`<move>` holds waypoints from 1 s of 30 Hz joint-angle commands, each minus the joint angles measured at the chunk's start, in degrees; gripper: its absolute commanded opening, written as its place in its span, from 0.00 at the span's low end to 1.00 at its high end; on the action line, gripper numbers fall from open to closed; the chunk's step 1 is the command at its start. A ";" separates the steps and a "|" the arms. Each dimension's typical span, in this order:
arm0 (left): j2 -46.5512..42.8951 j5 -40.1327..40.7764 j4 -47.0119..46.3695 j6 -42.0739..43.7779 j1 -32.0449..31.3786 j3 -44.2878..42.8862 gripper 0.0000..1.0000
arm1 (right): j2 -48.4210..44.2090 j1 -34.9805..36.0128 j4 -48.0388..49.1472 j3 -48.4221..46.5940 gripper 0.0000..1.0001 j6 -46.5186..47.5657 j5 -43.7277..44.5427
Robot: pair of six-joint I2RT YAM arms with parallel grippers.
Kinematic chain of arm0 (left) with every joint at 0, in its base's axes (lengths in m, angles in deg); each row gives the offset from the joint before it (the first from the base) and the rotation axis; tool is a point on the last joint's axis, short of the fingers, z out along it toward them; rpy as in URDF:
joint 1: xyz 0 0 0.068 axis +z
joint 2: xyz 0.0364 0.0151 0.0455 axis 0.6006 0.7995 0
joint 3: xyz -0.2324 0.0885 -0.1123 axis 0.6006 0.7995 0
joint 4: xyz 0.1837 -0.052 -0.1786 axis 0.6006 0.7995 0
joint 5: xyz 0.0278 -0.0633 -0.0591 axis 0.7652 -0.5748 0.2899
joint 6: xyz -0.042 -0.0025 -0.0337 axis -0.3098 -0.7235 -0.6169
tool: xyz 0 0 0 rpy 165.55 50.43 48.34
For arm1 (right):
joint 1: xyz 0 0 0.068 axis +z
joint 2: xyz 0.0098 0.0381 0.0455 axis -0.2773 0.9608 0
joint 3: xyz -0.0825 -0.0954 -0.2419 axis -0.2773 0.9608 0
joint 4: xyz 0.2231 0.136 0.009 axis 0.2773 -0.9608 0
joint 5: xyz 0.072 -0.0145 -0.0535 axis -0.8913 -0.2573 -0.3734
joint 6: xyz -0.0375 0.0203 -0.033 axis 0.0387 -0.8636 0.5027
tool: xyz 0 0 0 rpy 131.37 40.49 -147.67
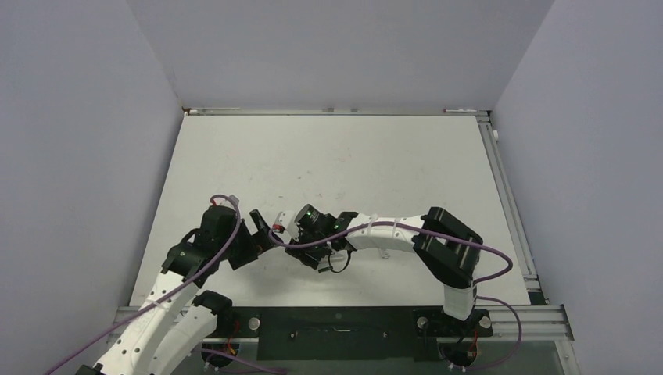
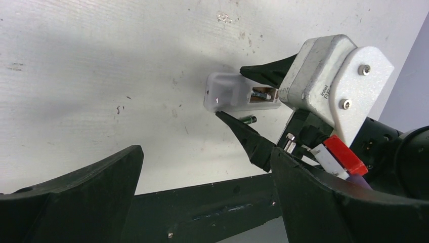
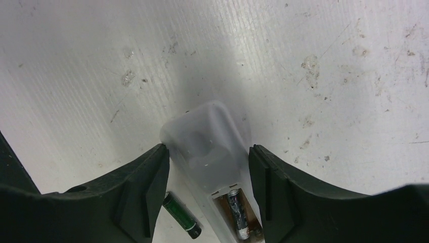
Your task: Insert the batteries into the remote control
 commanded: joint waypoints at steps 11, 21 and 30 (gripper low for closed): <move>-2.40 1.77 3.10 -2.91 0.45 -1.73 0.96 | 3.84 2.34 -4.11 -2.07 0.57 4.67 6.18; -1.52 2.34 3.64 -2.72 0.57 -3.66 0.97 | 7.43 -1.25 -8.63 -4.54 0.56 5.11 2.05; -0.35 2.61 3.55 -2.11 1.05 -5.05 0.97 | 6.68 -3.91 -6.92 -3.42 0.12 2.48 4.70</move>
